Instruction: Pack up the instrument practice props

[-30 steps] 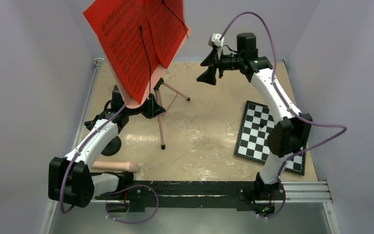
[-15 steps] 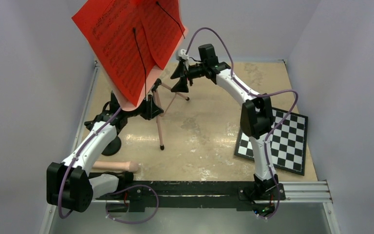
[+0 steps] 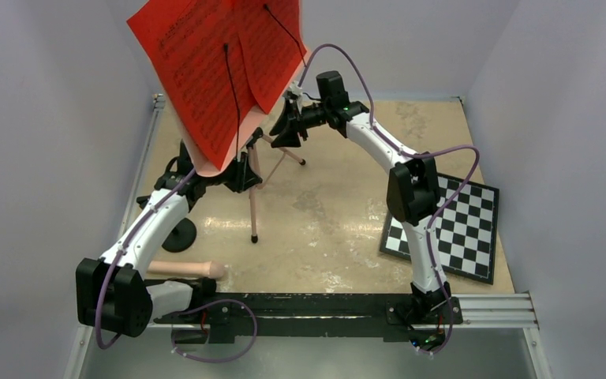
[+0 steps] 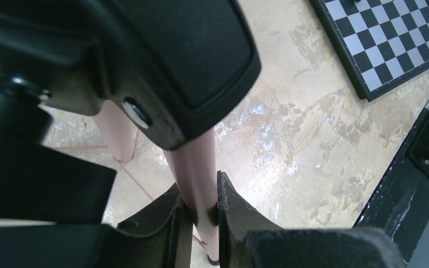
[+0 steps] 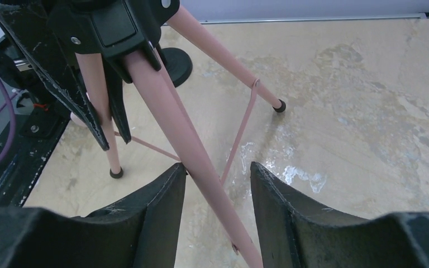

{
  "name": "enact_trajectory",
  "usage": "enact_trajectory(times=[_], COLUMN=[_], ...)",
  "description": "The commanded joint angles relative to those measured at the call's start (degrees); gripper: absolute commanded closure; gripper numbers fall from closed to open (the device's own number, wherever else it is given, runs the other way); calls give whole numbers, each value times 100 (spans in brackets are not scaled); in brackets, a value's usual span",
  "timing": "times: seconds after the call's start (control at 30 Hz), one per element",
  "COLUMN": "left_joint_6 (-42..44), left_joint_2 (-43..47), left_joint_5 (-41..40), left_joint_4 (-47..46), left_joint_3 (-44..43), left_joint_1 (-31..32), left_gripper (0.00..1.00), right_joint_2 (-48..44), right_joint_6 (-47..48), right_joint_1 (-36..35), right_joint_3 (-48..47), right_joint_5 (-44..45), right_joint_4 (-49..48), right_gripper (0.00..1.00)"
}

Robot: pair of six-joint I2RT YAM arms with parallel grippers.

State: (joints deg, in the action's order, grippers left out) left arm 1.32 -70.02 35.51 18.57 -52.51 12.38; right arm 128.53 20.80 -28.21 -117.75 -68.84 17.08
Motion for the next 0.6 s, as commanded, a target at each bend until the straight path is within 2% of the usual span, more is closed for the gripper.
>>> enact_trajectory(times=[0.0, 0.13, 0.17, 0.27, 0.33, 0.37, 0.4, 0.43, 0.5, 0.57], left_joint_6=[634, 624, 641, 659, 637, 630, 636, 647, 689, 688], left_joint_2=[-216, -231, -229, -262, -296, -327, -340, -365, -372, -368], left_joint_5=[-233, -262, -285, -324, -325, -314, -303, -277, -256, -208], left_joint_4=[582, 569, 569, 554, 509, 478, 473, 477, 501, 539], left_joint_3=[-32, -34, -39, -55, -72, -89, -109, -119, -119, -120], left_joint_1=[36, 36, 30, 8, -42, -76, -112, -150, -206, -274], left_gripper=[100, 100, 100, 100, 100, 100, 100, 100, 100, 100], right_joint_2=[-56, 38, 28, -2, -15, -35, -55, -86, -88, -20], right_joint_6=[-243, -615, -658, -922, -938, -937, -937, -985, -1079, -1001], right_joint_1=[-43, -110, -127, -133, -112, -115, -119, -135, -210, -313], right_joint_3=[-272, -429, -401, -311, -286, -245, -196, -131, -96, -240], right_joint_5=[-306, -493, -494, -427, -370, -296, -203, -125, -22, 68], right_joint_4=[-102, -52, -63, -263, -271, -298, -337, -437, -604, -486], right_gripper=[50, 54, 58, 77, 81, 78, 62, 53, 48, 48])
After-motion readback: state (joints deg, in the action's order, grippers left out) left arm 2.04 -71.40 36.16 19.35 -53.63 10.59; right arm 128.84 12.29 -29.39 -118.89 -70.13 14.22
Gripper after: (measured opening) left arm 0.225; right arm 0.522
